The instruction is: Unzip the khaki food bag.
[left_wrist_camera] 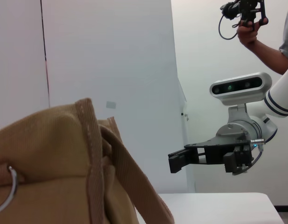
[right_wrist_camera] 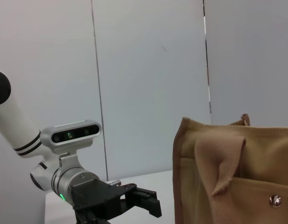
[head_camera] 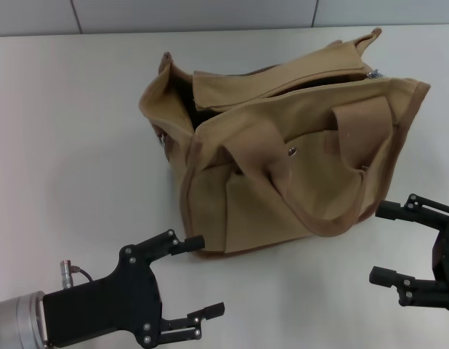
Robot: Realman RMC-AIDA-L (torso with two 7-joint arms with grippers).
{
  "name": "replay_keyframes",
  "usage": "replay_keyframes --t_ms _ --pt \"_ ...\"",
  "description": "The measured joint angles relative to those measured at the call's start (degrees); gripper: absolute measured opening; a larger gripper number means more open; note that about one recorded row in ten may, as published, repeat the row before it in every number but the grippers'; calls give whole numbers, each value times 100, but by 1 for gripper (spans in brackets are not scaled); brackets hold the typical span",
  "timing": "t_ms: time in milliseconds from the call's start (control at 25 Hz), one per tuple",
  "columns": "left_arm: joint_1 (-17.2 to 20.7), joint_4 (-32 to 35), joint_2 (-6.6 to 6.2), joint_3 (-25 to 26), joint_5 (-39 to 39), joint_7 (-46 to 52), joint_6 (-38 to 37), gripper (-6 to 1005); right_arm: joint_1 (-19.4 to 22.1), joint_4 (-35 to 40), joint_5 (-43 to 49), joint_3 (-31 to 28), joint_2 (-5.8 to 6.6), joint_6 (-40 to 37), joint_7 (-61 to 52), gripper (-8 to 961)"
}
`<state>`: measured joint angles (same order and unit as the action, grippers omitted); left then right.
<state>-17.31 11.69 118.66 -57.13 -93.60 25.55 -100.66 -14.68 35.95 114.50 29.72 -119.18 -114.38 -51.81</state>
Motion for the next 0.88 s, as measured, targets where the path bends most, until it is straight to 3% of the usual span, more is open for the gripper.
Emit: replay_keyframes --t_ms 880 --pt "-43 23 6 1 42 -146 -117 818 16 -18 -29 -1 -5 4 14 840"
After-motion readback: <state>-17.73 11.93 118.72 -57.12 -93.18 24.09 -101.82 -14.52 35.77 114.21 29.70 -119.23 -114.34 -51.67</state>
